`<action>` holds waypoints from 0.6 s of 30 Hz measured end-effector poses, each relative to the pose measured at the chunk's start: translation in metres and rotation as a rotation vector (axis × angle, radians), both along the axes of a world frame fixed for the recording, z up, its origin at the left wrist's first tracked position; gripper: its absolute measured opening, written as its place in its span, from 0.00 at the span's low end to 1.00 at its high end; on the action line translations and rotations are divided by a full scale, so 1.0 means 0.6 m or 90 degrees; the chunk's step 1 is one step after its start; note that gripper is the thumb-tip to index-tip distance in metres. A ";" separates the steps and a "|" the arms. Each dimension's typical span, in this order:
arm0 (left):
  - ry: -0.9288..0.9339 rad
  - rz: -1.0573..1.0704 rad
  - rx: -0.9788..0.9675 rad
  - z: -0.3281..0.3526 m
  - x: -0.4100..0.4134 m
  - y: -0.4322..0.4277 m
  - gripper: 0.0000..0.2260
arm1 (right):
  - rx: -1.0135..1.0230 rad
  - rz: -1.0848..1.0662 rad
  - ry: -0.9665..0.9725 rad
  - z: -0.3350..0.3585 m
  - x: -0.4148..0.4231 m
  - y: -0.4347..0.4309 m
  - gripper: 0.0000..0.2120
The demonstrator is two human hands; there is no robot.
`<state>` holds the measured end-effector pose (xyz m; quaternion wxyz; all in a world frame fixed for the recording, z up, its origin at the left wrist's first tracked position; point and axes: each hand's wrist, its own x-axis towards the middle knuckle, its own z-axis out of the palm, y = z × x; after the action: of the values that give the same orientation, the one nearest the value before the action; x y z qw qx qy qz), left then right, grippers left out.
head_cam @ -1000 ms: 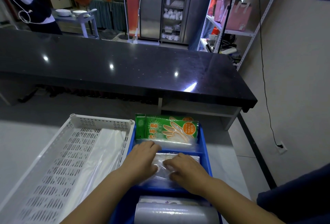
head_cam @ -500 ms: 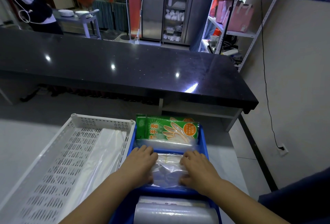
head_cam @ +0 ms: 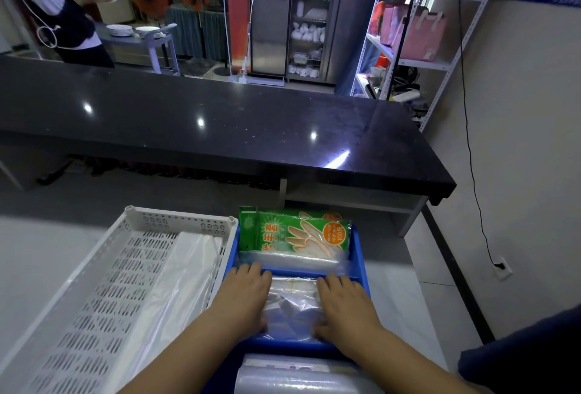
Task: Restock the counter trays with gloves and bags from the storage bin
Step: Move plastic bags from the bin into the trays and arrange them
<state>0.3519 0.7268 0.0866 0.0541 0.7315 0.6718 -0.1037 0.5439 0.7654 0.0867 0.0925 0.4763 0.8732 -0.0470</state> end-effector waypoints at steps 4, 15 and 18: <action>-0.060 0.068 -0.015 -0.003 0.008 0.000 0.25 | 0.004 0.001 -0.009 0.004 0.002 0.000 0.33; -0.034 0.018 0.075 -0.013 0.015 -0.018 0.22 | 0.009 0.084 0.106 0.005 -0.002 0.002 0.25; -0.031 0.001 0.156 -0.002 0.003 -0.039 0.23 | 0.030 0.132 0.167 0.004 -0.021 0.011 0.21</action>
<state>0.3538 0.7037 0.0854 -0.0193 0.7344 0.6784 -0.0026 0.5315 0.7721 0.0893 -0.0291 0.3755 0.9230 -0.0782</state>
